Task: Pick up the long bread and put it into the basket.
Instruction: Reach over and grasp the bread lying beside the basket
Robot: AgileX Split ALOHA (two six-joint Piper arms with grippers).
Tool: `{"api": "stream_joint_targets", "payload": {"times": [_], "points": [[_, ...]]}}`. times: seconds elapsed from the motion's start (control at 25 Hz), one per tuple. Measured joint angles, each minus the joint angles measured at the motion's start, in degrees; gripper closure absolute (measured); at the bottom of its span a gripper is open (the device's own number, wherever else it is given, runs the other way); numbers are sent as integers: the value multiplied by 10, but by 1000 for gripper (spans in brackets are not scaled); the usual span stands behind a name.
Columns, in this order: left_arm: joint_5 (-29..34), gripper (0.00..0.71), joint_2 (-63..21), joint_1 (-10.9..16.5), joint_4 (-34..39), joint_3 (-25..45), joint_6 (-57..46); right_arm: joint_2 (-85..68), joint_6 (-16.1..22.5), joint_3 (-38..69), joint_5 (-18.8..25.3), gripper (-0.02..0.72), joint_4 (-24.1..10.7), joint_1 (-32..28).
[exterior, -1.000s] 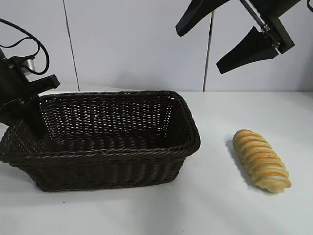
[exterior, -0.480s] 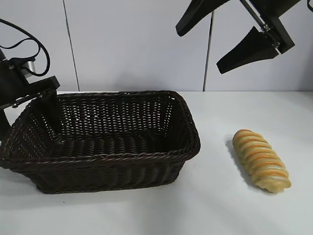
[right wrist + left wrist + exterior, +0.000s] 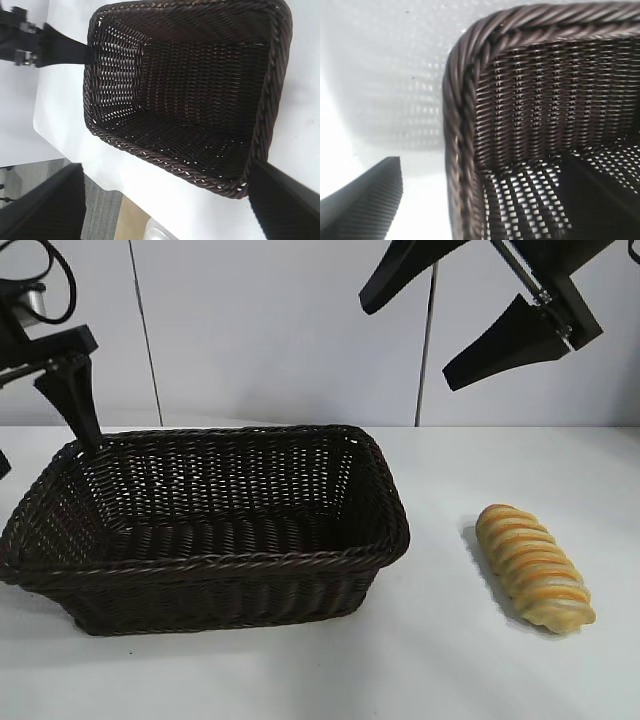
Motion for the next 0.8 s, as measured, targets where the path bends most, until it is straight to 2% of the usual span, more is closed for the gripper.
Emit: {"api": "stream_joint_targets", "payload": {"times": [0.4, 0.56, 0.68, 0.8], "points": [[10, 95, -74, 0, 21, -1, -17, 0, 0, 0, 0, 93, 0, 0], [12, 95, -114, 1, 79, -1, -57, 0, 0, 0, 0, 93, 0, 0], [15, 95, -144, 25, 167, -1, -108, 0, 0, 0, 0, 93, 0, 0], [25, 95, -174, 72, 228, -1, -134, 0, 0, 0, 0, 93, 0, 0]]}}
